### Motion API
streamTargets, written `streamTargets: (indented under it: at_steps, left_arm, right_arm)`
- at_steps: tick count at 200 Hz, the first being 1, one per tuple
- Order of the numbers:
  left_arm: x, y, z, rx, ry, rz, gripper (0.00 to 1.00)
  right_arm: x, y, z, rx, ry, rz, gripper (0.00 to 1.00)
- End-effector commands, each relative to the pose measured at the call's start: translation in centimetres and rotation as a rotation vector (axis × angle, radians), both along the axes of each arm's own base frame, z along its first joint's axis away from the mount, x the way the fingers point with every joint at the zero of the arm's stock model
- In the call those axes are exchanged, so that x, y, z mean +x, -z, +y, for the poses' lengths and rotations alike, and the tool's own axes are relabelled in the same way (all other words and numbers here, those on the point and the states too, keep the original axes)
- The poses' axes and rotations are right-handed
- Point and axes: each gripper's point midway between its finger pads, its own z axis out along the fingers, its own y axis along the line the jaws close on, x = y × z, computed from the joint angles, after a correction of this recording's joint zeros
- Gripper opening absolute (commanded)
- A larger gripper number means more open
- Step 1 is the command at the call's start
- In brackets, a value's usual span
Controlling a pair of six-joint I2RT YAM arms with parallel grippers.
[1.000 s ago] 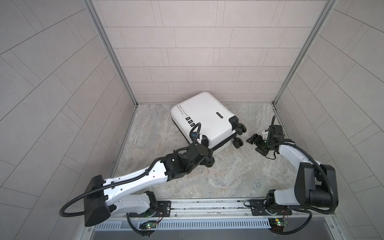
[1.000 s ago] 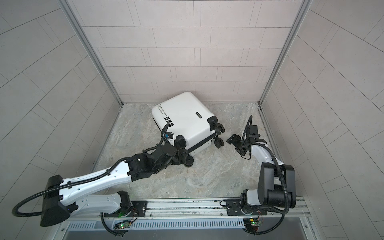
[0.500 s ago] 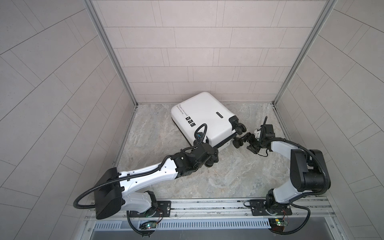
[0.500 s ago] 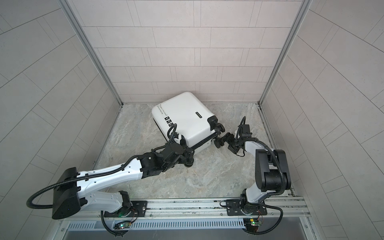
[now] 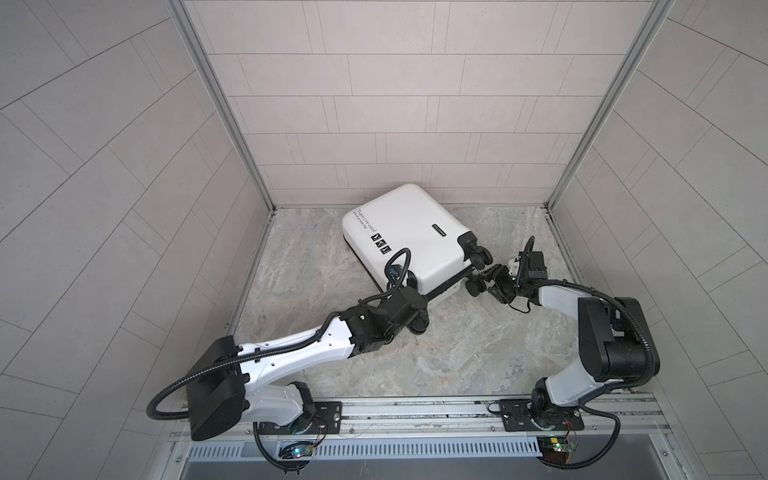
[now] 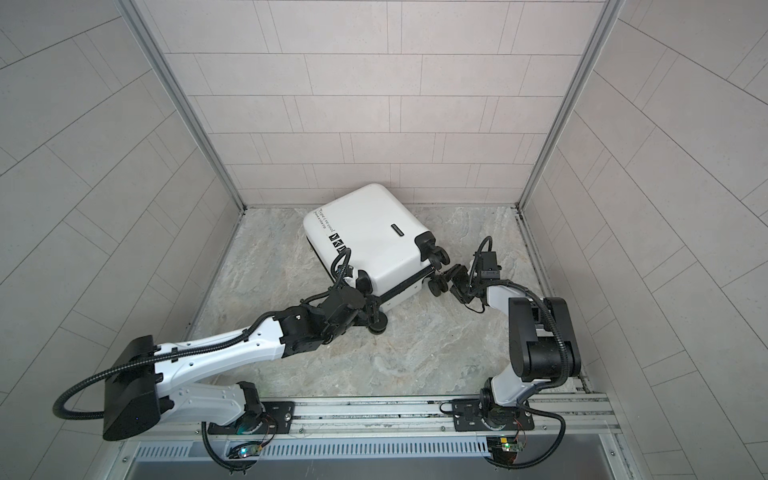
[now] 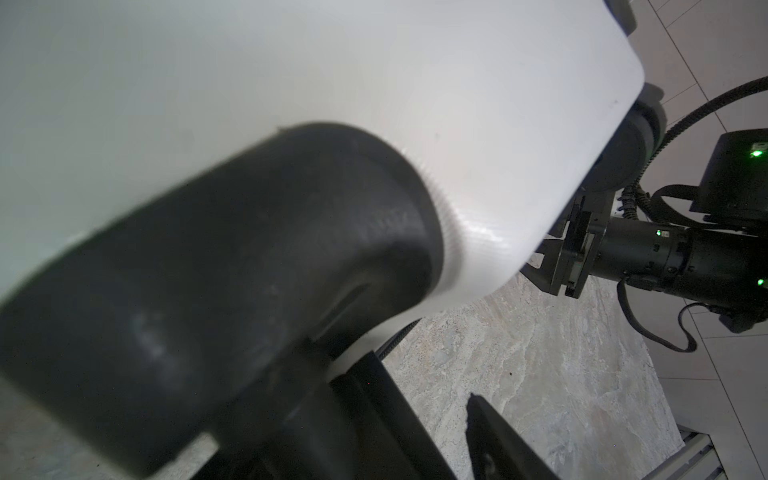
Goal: Pack the luggage
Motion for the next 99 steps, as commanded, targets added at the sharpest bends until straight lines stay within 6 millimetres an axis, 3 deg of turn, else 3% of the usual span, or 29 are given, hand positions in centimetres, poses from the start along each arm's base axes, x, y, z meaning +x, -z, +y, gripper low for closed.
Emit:
streamTargets:
  at_steps: [1,43,99]
  left_arm:
    - [0.9,0.8,3.2,0.049,-0.087,-0.02,0.71]
    - [1.7,0.2,7.1,0.074,-0.159,-0.036,0.71]
    - [1.8,-1.4,14.4,0.132,-0.286,-0.064,0.78]
  right_arm:
    - [0.1,0.8,1.4,0.001,-0.016,0.01,0.58]
    - [-1.0,1.8,4.8,0.004,-0.063,0.009,0.46]
    - [-4.3,2.5,13.4,-0.025,-0.216,0.0,0.46]
